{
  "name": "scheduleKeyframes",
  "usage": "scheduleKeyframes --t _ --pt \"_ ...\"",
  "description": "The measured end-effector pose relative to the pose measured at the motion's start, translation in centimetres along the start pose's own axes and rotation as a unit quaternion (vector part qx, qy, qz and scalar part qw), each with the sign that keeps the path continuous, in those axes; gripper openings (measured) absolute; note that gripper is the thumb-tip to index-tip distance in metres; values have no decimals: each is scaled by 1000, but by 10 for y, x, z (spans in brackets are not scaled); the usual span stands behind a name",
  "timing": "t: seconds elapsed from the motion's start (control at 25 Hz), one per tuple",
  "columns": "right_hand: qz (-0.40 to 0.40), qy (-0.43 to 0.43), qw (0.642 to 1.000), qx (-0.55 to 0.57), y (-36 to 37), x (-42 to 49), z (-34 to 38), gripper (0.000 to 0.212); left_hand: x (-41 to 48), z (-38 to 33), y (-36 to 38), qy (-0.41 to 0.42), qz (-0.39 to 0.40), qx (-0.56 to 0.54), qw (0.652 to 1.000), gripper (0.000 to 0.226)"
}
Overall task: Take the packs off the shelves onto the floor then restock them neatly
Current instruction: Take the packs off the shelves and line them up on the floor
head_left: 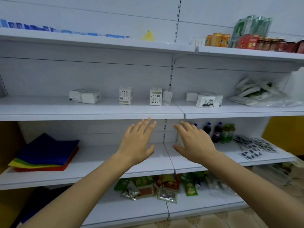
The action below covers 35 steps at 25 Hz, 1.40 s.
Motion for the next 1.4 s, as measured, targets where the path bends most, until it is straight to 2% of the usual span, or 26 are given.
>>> scheduleKeyframes --t 0.2,0.4,0.76,1.08,1.2,1.28,1.4 --pt "8 18 999 26 24 21 -25 69 29 2 26 0 20 -9 1000 79" --pt "19 -6 999 27 59 85 -26 71 80 42 76 -23 26 -32 999 81" --pt "-12 8 999 31 117 269 -55 68 258 128 171 -37 0 -105 994 77" --pt "1 79 995 57 175 352 -110 71 383 158 249 -30 -7 -143 989 89" --pt "16 138 979 151 192 373 -135 81 381 155 276 -42 -34 -197 979 85" --pt "17 171 950 261 203 393 -146 93 381 157 282 -53 -58 -219 973 81" --pt "28 162 903 396 215 422 -141 101 384 164 281 -72 -78 -272 956 75"
Point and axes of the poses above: each hand's wrist, its own x-axis towards the middle knuckle, its own y-axis out of the palm, z = x × y, the point moved 5 cm from there along x, towards the middle knuckle, and after that the axes turned 2 degrees about x, right-handed, at the moved point
